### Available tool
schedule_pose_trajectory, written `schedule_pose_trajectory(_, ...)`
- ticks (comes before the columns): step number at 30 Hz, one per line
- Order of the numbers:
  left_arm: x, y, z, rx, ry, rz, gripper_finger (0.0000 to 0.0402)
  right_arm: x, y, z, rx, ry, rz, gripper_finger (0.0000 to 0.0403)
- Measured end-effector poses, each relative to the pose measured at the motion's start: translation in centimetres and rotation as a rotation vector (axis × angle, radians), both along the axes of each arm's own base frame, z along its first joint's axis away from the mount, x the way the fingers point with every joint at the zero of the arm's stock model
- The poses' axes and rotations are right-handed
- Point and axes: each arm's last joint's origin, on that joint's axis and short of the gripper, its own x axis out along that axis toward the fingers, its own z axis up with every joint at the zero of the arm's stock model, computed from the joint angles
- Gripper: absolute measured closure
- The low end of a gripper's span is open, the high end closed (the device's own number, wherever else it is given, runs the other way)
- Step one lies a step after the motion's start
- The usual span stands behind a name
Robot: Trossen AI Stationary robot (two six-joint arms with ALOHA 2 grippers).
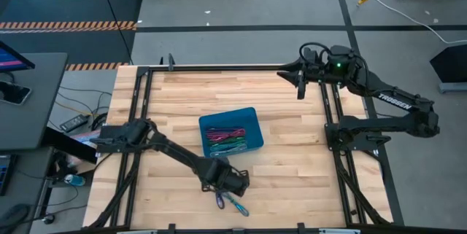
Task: Pick and place USB-C Cables
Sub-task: Put the violet charger cable into the blue bin
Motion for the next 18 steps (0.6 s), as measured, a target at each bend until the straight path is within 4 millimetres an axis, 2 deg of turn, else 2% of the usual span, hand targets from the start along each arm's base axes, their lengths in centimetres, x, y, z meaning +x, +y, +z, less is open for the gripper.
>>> schedule_pose_trajectory(8,-0.7,-1.1,0.0,-0.023,0.026,0.005,0.0301,-0.3,-0.6,0.0,-0.024,0.006,-0.017,0.0283)
schedule_pose_trajectory(14,-2.9,-3.0,-0.3,-0.081,0.176,0.068,0.0301,-0.5,-0.9,0.0,-0.021,0.004,-0.01,0.0283)
schedule_pose_trajectory(18,-3.9,-4.2,-0.3,-0.082,0.209,0.098,0.0301,-0.6,-1.0,0.0,-0.039,0.008,-0.012,0.0283)
